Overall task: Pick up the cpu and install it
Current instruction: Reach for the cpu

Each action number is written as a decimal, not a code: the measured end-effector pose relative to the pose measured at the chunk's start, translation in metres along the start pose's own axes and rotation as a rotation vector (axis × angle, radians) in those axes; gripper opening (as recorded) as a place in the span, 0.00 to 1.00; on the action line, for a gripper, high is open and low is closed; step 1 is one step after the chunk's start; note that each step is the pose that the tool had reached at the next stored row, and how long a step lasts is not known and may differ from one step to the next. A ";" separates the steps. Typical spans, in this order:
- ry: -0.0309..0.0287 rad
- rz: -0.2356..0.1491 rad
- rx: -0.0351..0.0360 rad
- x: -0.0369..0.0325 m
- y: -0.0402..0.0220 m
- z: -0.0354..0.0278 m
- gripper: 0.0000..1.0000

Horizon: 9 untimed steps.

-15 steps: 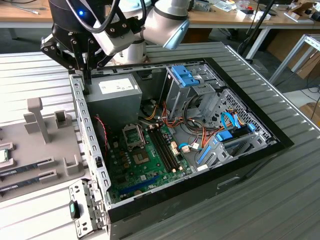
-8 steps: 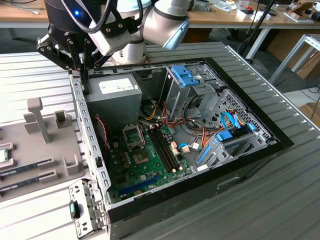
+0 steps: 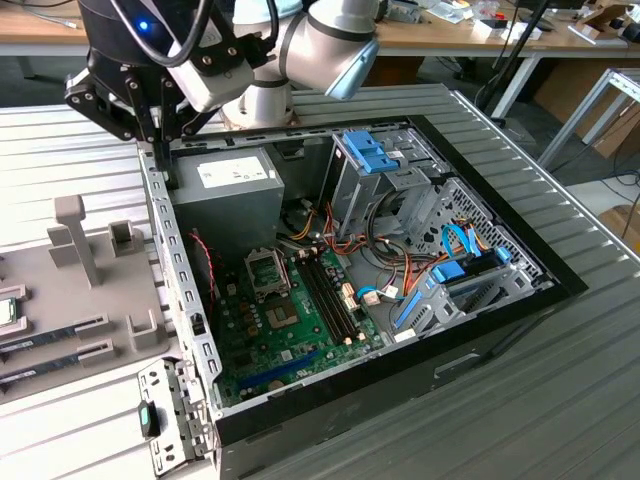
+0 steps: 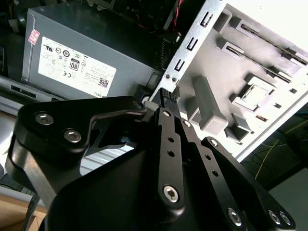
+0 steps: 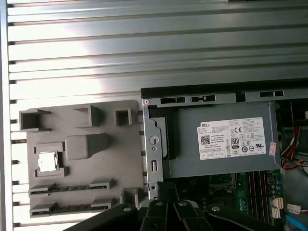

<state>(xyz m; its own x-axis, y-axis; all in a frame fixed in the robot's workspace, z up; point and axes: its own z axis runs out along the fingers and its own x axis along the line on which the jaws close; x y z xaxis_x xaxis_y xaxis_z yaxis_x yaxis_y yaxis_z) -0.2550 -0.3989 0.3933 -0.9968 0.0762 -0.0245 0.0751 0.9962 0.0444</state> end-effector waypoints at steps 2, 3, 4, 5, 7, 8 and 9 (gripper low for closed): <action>0.0001 0.000 0.0001 0.0011 -0.0001 -0.0001 0.11; 0.0001 0.000 0.0001 0.0014 -0.0001 -0.0001 0.11; 0.0000 0.000 0.0000 0.0018 -0.0001 -0.0001 0.11; 0.0000 0.000 0.0001 0.0020 -0.0002 -0.0001 0.11; 0.0000 0.000 0.0001 0.0027 -0.0002 -0.0001 0.11; 0.0000 0.000 0.0001 0.0028 -0.0002 -0.0001 0.11; 0.0000 0.000 0.0001 0.0031 -0.0002 -0.0001 0.11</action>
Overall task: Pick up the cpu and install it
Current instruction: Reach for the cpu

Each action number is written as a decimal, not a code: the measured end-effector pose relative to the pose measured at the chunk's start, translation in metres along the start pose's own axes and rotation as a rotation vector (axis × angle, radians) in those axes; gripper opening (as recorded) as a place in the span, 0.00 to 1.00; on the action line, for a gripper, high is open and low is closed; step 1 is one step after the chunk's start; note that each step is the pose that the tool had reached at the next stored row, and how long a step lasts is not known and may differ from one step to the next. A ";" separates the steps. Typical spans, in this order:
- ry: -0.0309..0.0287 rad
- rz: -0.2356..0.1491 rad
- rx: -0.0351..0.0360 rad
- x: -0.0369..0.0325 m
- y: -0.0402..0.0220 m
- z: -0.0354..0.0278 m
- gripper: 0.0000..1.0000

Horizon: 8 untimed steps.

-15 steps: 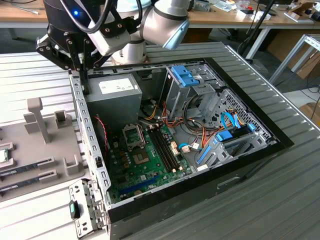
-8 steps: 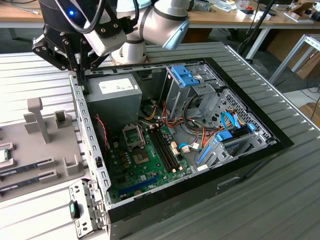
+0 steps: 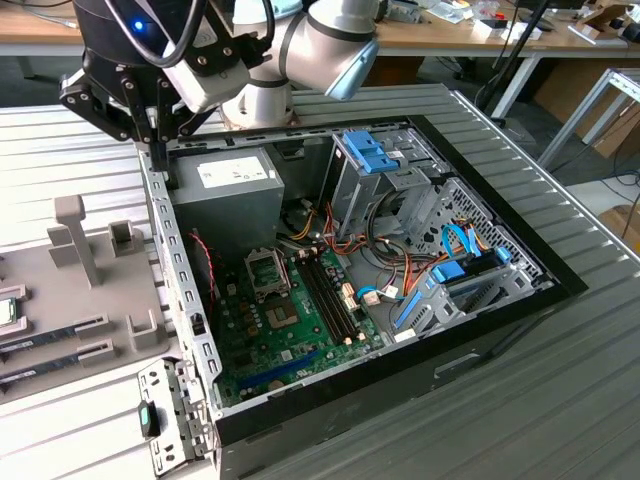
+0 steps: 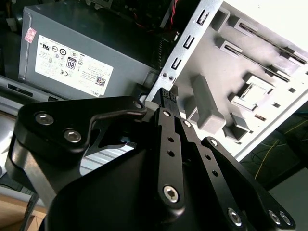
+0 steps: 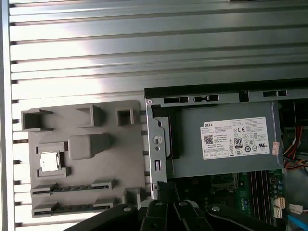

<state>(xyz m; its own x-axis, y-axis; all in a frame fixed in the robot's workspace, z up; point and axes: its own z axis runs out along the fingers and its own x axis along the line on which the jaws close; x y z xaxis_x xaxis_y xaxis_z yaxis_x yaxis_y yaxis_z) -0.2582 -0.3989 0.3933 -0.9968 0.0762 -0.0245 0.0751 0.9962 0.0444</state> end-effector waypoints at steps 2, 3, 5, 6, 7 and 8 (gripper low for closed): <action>0.0001 0.000 0.0001 0.0006 0.0000 0.0000 0.11; 0.0000 0.000 0.0000 0.0007 0.0000 0.0000 0.11; 0.0000 0.000 0.0000 0.0015 -0.0001 0.0001 0.11; 0.0000 0.000 0.0000 0.0018 -0.0001 0.0001 0.11; 0.0000 0.000 0.0000 0.0021 -0.0002 0.0001 0.11; 0.0000 0.000 0.0000 0.0022 -0.0002 0.0001 0.11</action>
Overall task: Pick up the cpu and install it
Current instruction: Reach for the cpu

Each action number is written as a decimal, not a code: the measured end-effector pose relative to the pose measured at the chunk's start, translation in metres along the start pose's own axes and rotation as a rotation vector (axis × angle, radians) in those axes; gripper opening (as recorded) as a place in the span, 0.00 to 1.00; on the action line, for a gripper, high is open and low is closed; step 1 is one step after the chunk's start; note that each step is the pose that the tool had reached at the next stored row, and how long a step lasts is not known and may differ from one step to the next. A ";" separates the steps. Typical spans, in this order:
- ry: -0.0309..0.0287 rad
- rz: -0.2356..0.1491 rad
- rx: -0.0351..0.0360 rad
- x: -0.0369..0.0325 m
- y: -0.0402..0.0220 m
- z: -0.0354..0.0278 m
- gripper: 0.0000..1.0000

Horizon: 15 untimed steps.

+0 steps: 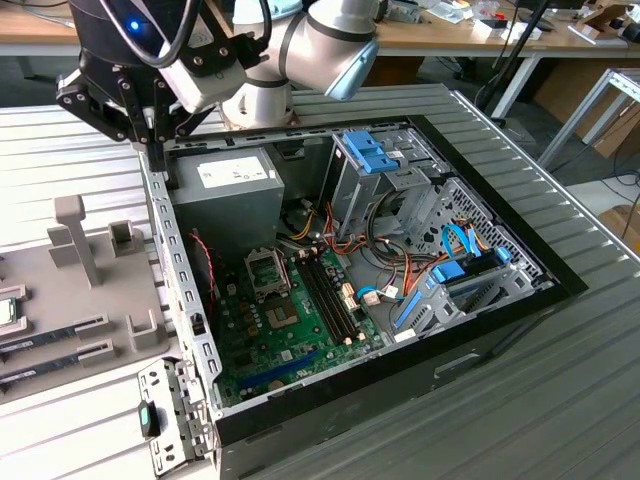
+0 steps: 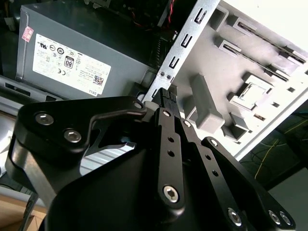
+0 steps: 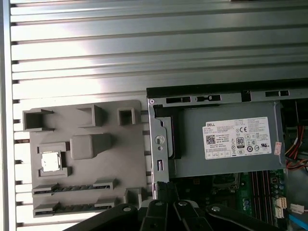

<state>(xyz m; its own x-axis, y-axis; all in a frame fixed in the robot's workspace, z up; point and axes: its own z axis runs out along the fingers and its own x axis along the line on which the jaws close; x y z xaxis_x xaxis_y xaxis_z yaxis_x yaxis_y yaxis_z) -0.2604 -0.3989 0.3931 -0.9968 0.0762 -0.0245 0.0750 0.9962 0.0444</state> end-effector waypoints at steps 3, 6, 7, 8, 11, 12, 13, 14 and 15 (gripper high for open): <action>0.0000 0.000 0.0000 0.0006 0.0000 0.0000 0.11; 0.0000 0.000 0.0000 0.0011 -0.0001 0.0000 0.11; 0.0000 0.000 0.0000 0.0012 -0.0001 0.0002 0.11; 0.0000 0.000 0.0000 0.0019 -0.0002 0.0004 0.11; 0.0000 0.000 0.0000 0.0022 -0.0002 0.0004 0.11; 0.0000 0.000 0.0000 0.0025 -0.0002 0.0003 0.11; 0.0000 0.000 0.0000 0.0026 -0.0002 0.0004 0.11; 0.0000 0.000 0.0000 0.0027 -0.0002 0.0004 0.11; 0.0000 0.000 0.0000 0.0028 -0.0002 0.0004 0.11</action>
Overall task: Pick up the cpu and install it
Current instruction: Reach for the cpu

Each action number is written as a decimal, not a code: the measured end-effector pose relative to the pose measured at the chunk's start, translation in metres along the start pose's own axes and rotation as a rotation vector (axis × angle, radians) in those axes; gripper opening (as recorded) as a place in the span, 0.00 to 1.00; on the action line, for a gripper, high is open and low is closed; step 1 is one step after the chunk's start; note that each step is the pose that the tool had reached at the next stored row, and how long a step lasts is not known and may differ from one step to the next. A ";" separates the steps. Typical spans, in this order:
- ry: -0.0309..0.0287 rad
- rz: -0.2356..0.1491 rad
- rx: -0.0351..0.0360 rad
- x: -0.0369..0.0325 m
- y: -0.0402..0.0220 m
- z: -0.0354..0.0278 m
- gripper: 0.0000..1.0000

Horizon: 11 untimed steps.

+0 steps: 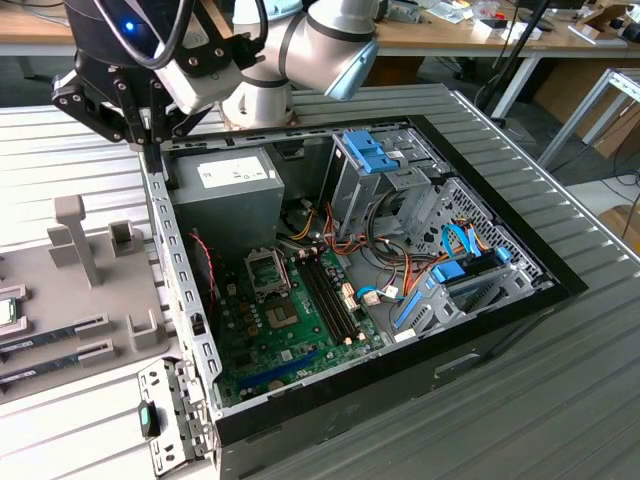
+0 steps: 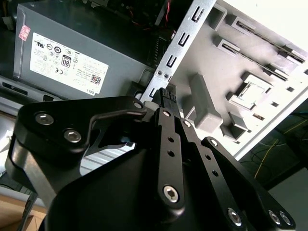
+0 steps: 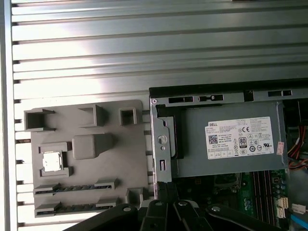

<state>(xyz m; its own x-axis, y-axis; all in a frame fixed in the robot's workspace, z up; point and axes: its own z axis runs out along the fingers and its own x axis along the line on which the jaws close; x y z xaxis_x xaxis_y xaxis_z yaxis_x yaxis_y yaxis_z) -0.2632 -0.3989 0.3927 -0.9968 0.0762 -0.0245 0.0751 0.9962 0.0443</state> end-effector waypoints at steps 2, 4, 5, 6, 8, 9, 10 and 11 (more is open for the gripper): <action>0.0000 0.000 0.0000 0.0003 0.0000 0.0000 0.11; 0.0000 0.000 0.0000 0.0006 0.0000 0.0000 0.11; 0.0000 0.000 0.0000 0.0008 -0.0001 0.0000 0.11; 0.0000 0.000 0.0000 0.0011 -0.0001 0.0000 0.11; 0.0000 0.000 0.0000 0.0020 -0.0002 0.0000 0.11; 0.0000 0.000 0.0000 0.0024 -0.0002 0.0000 0.11; 0.0000 0.000 0.0000 0.0027 -0.0002 0.0000 0.11; -0.0001 0.000 0.0000 0.0029 -0.0002 0.0000 0.11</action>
<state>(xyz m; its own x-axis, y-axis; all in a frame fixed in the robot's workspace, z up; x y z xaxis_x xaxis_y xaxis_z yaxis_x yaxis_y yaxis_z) -0.2662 -0.3989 0.3926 -0.9968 0.0762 -0.0245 0.0751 0.9962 0.0444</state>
